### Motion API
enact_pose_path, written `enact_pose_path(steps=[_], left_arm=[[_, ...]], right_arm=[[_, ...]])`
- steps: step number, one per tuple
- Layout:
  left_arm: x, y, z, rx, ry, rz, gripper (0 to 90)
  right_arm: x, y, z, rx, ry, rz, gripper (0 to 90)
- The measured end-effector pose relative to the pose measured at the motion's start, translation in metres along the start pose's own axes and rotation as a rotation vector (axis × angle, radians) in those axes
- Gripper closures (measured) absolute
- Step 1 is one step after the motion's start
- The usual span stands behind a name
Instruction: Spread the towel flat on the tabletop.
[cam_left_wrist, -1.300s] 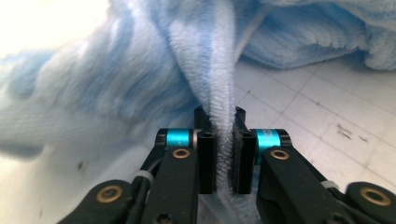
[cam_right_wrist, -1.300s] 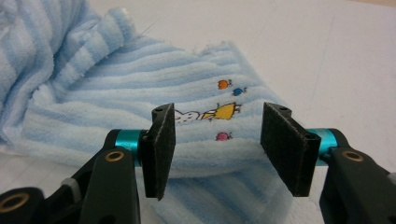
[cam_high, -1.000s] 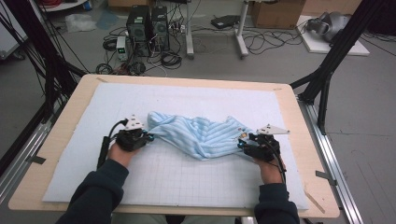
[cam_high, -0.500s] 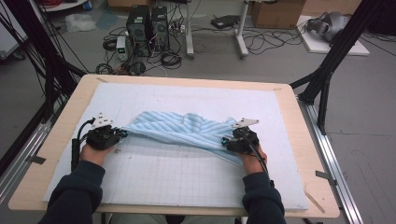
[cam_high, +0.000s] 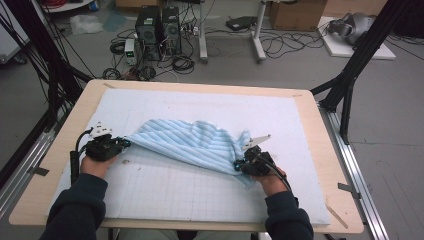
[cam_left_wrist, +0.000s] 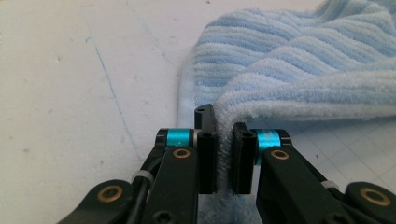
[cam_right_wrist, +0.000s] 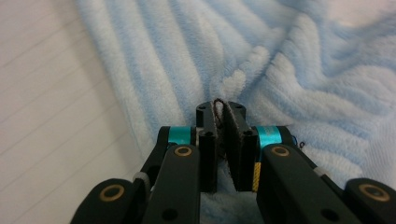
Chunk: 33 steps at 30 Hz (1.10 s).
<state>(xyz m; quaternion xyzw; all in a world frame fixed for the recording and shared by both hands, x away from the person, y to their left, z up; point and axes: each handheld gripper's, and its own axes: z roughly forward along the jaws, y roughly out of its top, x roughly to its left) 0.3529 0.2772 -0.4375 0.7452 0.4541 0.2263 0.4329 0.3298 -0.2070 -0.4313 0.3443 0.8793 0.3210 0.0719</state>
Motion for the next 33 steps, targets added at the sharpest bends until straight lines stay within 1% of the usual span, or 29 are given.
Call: enact_pose_path(steps=[2,3,5,6,7,8,9,10,11,12,13,14,15,16,17,18,19,21,23,24,25,26,27,28,29,30,32,33], left_arm=[[0.002,0.001,0.001,-0.003,0.005,-0.005,83.4],[0.003,0.001,0.001,0.002,0.006,-0.005,83.4],[0.005,0.001,0.003,-0.006,0.015,-0.02,83.4],[0.007,0.001,0.003,-0.006,0.016,-0.027,83.4],[0.007,0.0,0.004,-0.009,0.015,-0.035,83.4],[0.007,0.0,0.005,-0.003,0.01,-0.034,83.4],[0.006,0.0,0.006,-0.006,0.008,-0.034,83.4],[0.006,0.0,0.006,-0.007,0.007,-0.034,83.3],[0.006,0.001,0.005,-0.009,0.004,-0.034,83.2],[0.006,0.001,0.005,-0.013,0.002,-0.036,83.0],[0.006,0.001,0.006,-0.017,0.001,-0.038,83.0],[0.006,0.0,0.006,-0.014,-0.002,-0.041,82.9],[0.006,0.0,0.007,-0.014,-0.004,-0.043,82.9],[0.006,0.0,0.007,-0.014,-0.006,-0.045,83.0],[0.006,0.0,0.007,-0.013,-0.011,-0.043,83.0],[0.006,0.0,0.007,-0.012,-0.015,-0.037,83.0],[0.006,0.0,0.007,-0.016,-0.014,-0.037,83.0],[0.006,0.0,0.007,-0.024,-0.016,-0.042,83.1],[0.006,0.001,0.008,-0.033,-0.016,-0.048,83.1],[0.005,0.001,0.009,-0.035,-0.016,-0.051,83.1],[0.005,0.001,0.009,-0.039,-0.018,-0.053,83.0],[0.005,0.001,0.01,-0.041,-0.017,-0.053,83.1],[0.004,0.001,0.011,-0.041,-0.017,-0.053,83.0],[0.004,0.001,0.012,-0.046,-0.017,-0.058,83.0],[0.004,0.001,0.012,-0.046,-0.018,-0.059,83.0],[0.004,0.002,0.014,-0.049,-0.014,-0.063,83.1],[0.004,0.003,0.017,-0.042,-0.017,-0.068,83.0],[0.003,0.004,0.019,-0.04,-0.016,-0.072,83.0]], right_arm=[[0.01,-0.005,-0.003,0.008,0.062,-0.003,83.9],[0.015,-0.006,-0.004,0.021,0.1,-0.005,83.9],[0.026,-0.008,-0.004,0.034,0.176,-0.022,83.3],[0.032,-0.009,-0.004,0.031,0.204,-0.033,81.3],[0.034,-0.008,-0.005,0.021,0.219,-0.048,76.7],[0.035,-0.008,-0.006,0.003,0.223,-0.043,71.0],[0.032,-0.006,-0.009,-0.03,0.21,-0.035,66.1],[0.028,-0.005,-0.013,-0.077,0.196,-0.022,63.2],[0.023,-0.003,-0.018,-0.123,0.174,-0.002,56.2],[0.017,-0.002,-0.023,-0.171,0.117,0.019,48.2],[0.011,0.0,-0.027,-0.201,0.039,0.033,44.7],[0.006,0.001,-0.029,-0.214,-0.042,0.027,44.1],[0.0,0.002,-0.03,-0.205,-0.117,0.024,43.3],[-0.007,0.003,-0.029,-0.193,-0.169,0.028,43.4],[-0.012,0.003,-0.026,-0.18,-0.2,0.038,43.8],[-0.017,0.004,-0.023,-0.167,-0.207,0.045,44.4],[-0.02,0.004,-0.018,-0.147,-0.213,0.041,45.2],[-0.024,0.005,-0.005,-0.089,-0.227,0.016,45.3],[-0.025,0.006,0.006,-0.036,-0.234,-0.005,43.6],[-0.026,0.006,0.007,-0.053,-0.237,0.002,45.0],[-0.026,0.007,0.007,-0.051,-0.249,0.0,48.6],[-0.026,0.006,0.007,-0.049,-0.252,-0.006,56.4],[-0.026,0.006,0.006,-0.049,-0.234,-0.012,67.9],[-0.025,0.005,0.005,-0.038,-0.243,-0.025,78.0],[-0.024,0.004,0.003,-0.022,-0.27,-0.043,81.9],[-0.025,0.003,0.001,-0.011,-0.298,-0.046,82.7],[-0.03,-0.003,-0.004,-0.004,-0.368,-0.03,83.6],[-0.034,-0.007,-0.007,-0.008,-0.401,-0.005,83.7]])
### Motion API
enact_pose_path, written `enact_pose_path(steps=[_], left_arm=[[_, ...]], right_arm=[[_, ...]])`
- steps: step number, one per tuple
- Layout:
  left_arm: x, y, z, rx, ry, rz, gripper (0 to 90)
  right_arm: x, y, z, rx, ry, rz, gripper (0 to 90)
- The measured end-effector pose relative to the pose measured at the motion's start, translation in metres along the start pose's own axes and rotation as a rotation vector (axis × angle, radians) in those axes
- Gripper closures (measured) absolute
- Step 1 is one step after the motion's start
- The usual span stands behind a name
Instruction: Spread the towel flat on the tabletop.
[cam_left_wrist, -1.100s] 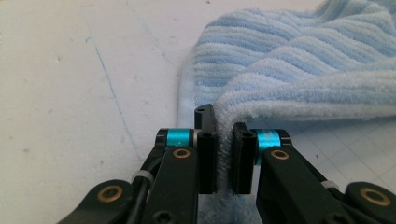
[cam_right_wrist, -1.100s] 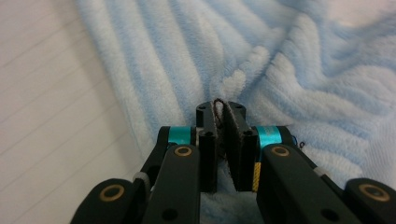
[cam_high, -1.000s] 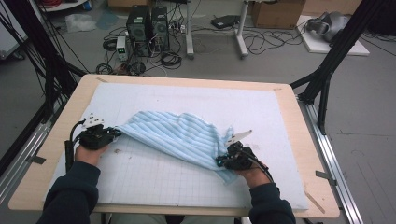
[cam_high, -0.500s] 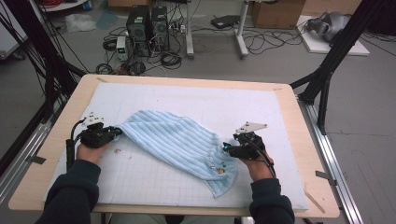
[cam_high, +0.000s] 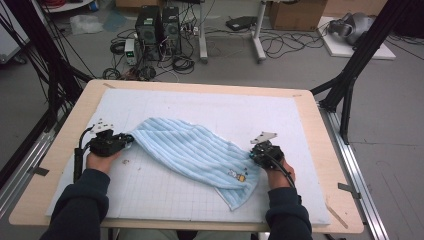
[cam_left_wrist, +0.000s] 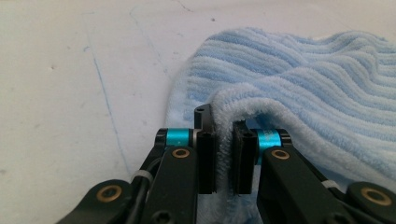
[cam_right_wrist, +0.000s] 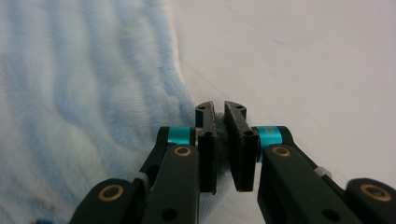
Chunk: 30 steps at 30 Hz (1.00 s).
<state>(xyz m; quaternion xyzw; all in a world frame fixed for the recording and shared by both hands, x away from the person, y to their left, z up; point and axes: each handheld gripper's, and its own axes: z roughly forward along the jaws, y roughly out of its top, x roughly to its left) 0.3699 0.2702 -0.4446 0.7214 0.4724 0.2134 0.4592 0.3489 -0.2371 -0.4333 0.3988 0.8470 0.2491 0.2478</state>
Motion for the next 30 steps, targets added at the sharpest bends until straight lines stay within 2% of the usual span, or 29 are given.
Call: enact_pose_path(steps=[3,5,6,8,10,12,13,15,17,20,22,30], left_arm=[[-0.004,0.0,0.007,0.001,-0.001,0.0,83.0],[-0.007,0.0,0.012,0.019,0.009,0.015,82.3],[-0.007,0.002,0.014,0.025,-0.003,0.012,81.5],[-0.008,0.006,0.019,0.028,-0.005,-0.002,77.2],[-0.008,0.008,0.024,0.033,0.008,-0.02,68.9],[-0.008,0.01,0.027,0.016,0.027,-0.028,60.2],[-0.007,0.01,0.027,0.004,0.039,-0.037,55.1],[-0.003,0.01,0.027,-0.01,0.021,-0.058,51.4],[-0.001,0.01,0.025,-0.019,0.034,-0.056,48.5],[0.001,0.013,0.022,-0.036,0.039,-0.058,46.7],[0.002,0.014,0.02,-0.052,0.035,-0.065,46.4],[0.0,0.016,0.016,-0.074,0.007,-0.049,44.5]], right_arm=[[-0.018,-0.015,-0.005,-0.024,-0.05,0.114,83.9],[-0.026,-0.022,-0.007,-0.043,-0.082,0.151,83.8],[-0.028,-0.024,-0.009,-0.051,-0.092,0.171,83.6],[-0.033,-0.027,-0.011,-0.065,-0.132,0.207,82.8],[-0.038,-0.028,-0.015,-0.094,-0.154,0.249,81.3],[-0.042,-0.03,-0.018,-0.121,-0.151,0.289,75.0],[-0.043,-0.031,-0.019,-0.131,-0.151,0.294,66.7],[-0.042,-0.033,-0.019,-0.145,-0.15,0.296,47.7],[-0.039,-0.033,-0.022,-0.158,-0.167,0.264,39.5],[-0.037,-0.032,-0.028,-0.194,-0.158,0.249,34.2],[-0.036,-0.033,-0.033,-0.225,-0.128,0.267,33.1],[-0.038,-0.033,-0.041,-0.289,-0.084,0.315,31.5]])
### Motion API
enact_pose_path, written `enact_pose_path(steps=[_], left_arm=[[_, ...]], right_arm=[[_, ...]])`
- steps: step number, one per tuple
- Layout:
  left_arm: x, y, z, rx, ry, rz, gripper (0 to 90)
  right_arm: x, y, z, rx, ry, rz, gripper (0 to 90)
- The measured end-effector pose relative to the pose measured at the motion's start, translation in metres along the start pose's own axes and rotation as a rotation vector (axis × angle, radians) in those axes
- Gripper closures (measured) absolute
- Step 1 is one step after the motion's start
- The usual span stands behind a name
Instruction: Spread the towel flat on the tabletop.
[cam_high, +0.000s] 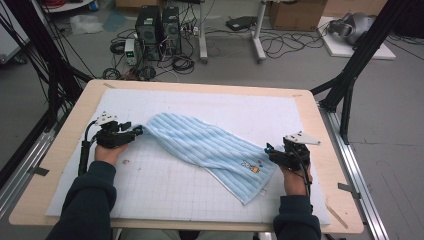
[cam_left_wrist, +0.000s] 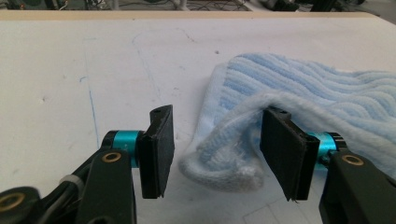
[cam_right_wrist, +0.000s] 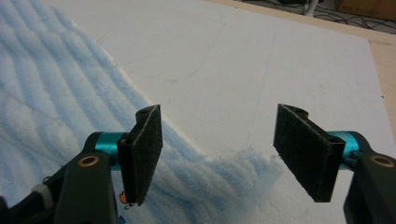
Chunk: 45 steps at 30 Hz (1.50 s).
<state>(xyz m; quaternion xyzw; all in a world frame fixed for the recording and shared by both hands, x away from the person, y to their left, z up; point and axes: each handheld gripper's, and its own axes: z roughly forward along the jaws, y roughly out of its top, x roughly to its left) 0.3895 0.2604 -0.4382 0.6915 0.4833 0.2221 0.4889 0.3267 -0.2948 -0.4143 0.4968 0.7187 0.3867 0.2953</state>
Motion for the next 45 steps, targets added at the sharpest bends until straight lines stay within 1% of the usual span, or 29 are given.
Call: enact_pose_path(steps=[1,3,7,9,10,11,12,14,16,18,20,21,23,24,26,28,30,31,33,34,35,36,38,39,40,41,42,43,45], left_arm=[[-0.001,0.0,0.0,-0.001,-0.002,0.005,44.4],[-0.004,0.001,-0.001,-0.008,-0.01,0.014,44.3],[-0.006,0.004,-0.005,-0.024,-0.021,0.02,42.8],[-0.006,0.004,-0.008,-0.022,-0.024,0.022,42.0],[-0.006,0.004,-0.009,-0.019,-0.028,0.022,40.9],[-0.007,0.004,-0.01,-0.019,-0.036,0.026,40.7],[-0.007,0.005,-0.012,-0.02,-0.039,0.03,40.6],[-0.008,0.005,-0.014,-0.025,-0.043,0.033,40.0],[-0.01,0.005,-0.015,-0.024,-0.046,0.044,39.6],[-0.015,0.003,-0.015,-0.018,-0.054,0.077,39.5],[-0.019,0.0,-0.015,-0.01,-0.061,0.1,39.4],[-0.02,0.0,-0.015,-0.007,-0.063,0.107,39.3],[-0.022,0.0,-0.017,-0.006,-0.067,0.108,39.2],[-0.022,0.0,-0.018,-0.007,-0.073,0.111,39.2],[-0.023,0.0,-0.019,-0.014,-0.089,0.108,38.9],[-0.025,0.0,-0.019,-0.01,-0.106,0.123,38.7],[-0.026,-0.001,-0.019,-0.014,-0.117,0.121,38.6],[-0.026,-0.001,-0.019,-0.014,-0.121,0.123,38.6],[-0.026,-0.001,-0.019,-0.018,-0.124,0.118,38.6],[-0.026,-0.001,-0.02,-0.021,-0.128,0.117,38.6],[-0.027,-0.001,-0.02,-0.023,-0.129,0.121,38.6],[-0.027,-0.001,-0.021,-0.029,-0.13,0.121,38.6],[-0.027,-0.002,-0.021,-0.033,-0.132,0.124,38.8],[-0.027,-0.002,-0.02,-0.034,-0.131,0.123,38.7],[-0.026,-0.002,-0.02,-0.034,-0.13,0.12,38.8],[-0.026,-0.001,-0.021,-0.038,-0.131,0.115,38.8],[-0.025,-0.001,-0.021,-0.04,-0.131,0.114,38.9],[-0.024,-0.001,-0.022,-0.042,-0.131,0.113,39.0],[-0.023,-0.001,-0.022,-0.05,-0.13,0.109,39.1]], right_arm=[[0.0,0.0,0.0,-0.004,-0.003,0.009,31.3],[0.002,0.001,0.002,-0.008,0.01,0.026,31.3],[0.008,0.005,0.002,-0.014,0.037,0.018,31.5],[0.01,0.007,0.0,-0.028,0.058,0.019,31.8],[0.011,0.008,-0.001,-0.039,0.065,0.027,32.3],[0.012,0.009,-0.001,-0.044,0.08,0.049,33.3],[0.013,0.01,-0.001,-0.055,0.094,0.055,33.7],[0.018,0.014,0.0,-0.056,0.118,0.053,36.1],[0.025,0.017,0.0,-0.053,0.146,0.025,38.8],[0.033,0.02,0.001,-0.044,0.18,-0.009,42.8],[0.04,0.022,0.005,-0.03,0.211,-0.031,45.3],[0.046,0.023,0.008,-0.021,0.238,-0.056,47.1],[0.056,0.025,0.01,-0.014,0.279,-0.096,51.0],[0.061,0.027,0.012,-0.01,0.31,-0.113,52.1],[0.071,0.03,0.015,-0.011,0.356,-0.129,51.0],[0.08,0.033,0.022,0.001,0.4,-0.138,50.8],[0.091,0.035,0.03,0.024,0.451,-0.156,50.8],[0.098,0.036,0.035,0.04,0.488,-0.174,51.1],[0.117,0.035,0.045,0.082,0.589,-0.233,51.4],[0.128,0.034,0.048,0.098,0.612,-0.275,51.4],[0.138,0.032,0.053,0.12,0.618,-0.304,50.5],[0.146,0.031,0.059,0.145,0.603,-0.325,50.6],[0.154,0.028,0.074,0.193,0.572,-0.331,53.9],[0.155,0.028,0.08,0.214,0.554,-0.331,58.8],[0.154,0.028,0.085,0.22,0.559,-0.315,66.0],[0.152,0.03,0.088,0.219,0.576,-0.304,75.6],[0.149,0.033,0.09,0.22,0.555,-0.304,83.8],[0.145,0.036,0.092,0.221,0.534,-0.29,84.8],[0.134,0.041,0.095,0.2,0.5,-0.228,85.7]])
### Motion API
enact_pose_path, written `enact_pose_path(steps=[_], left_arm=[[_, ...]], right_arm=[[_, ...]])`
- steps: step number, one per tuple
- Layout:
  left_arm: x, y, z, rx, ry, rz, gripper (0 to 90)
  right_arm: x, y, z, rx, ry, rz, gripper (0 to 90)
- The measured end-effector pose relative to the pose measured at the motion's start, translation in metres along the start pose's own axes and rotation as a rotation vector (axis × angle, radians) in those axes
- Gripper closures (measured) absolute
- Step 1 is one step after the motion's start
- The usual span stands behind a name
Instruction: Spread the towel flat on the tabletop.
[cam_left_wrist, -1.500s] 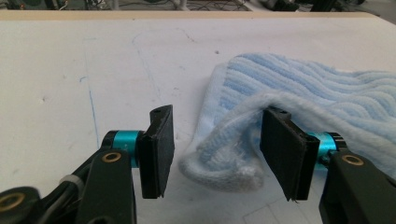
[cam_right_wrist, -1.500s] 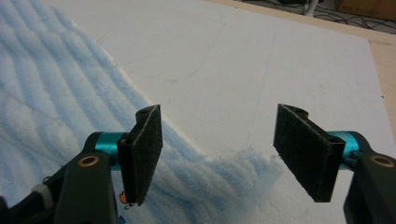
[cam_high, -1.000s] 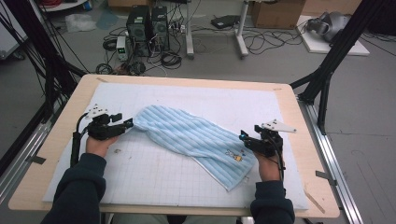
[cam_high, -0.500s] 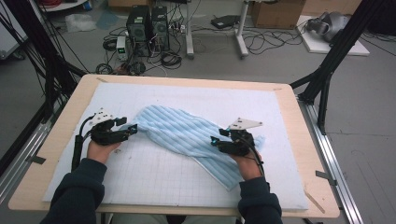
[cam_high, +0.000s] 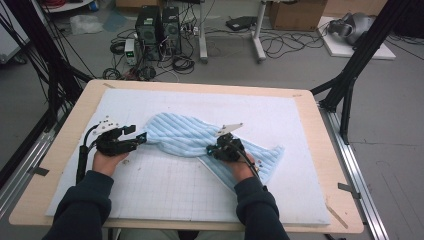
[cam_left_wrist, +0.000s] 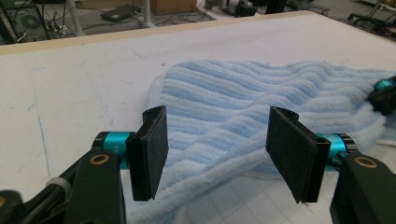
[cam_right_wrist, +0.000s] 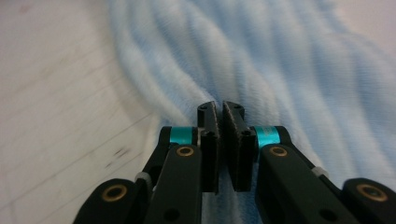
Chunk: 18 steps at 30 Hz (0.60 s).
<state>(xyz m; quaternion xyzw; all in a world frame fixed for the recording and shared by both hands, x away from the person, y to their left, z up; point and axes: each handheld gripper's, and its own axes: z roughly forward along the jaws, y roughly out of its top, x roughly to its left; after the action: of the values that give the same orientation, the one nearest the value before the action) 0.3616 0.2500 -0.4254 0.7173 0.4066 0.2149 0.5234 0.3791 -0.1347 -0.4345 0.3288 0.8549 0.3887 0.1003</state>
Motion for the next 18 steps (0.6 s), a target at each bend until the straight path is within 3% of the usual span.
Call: enact_pose_path(steps=[3,8,9,12,15,18], left_arm=[[0.0,0.0,-0.001,-0.003,0.005,0.001,39.4],[-0.001,-0.001,0.0,0.003,0.003,0.007,39.6],[-0.001,-0.002,0.001,0.006,0.003,0.004,39.6],[0.0,-0.003,0.0,0.007,0.003,0.002,39.6],[0.001,-0.004,-0.001,0.008,0.002,0.001,39.6],[0.0,-0.003,-0.003,0.003,-0.001,0.001,39.5]], right_arm=[[-0.015,0.004,-0.003,-0.005,-0.116,0.019,86.2],[-0.036,0.008,-0.004,-0.027,-0.269,0.051,86.1],[-0.039,0.007,-0.005,-0.031,-0.283,0.064,84.7],[-0.043,0.003,-0.009,-0.038,-0.253,0.117,71.3],[-0.037,0.001,-0.025,-0.088,-0.231,0.109,65.5],[-0.031,-0.006,-0.044,-0.114,-0.24,0.085,63.7]])
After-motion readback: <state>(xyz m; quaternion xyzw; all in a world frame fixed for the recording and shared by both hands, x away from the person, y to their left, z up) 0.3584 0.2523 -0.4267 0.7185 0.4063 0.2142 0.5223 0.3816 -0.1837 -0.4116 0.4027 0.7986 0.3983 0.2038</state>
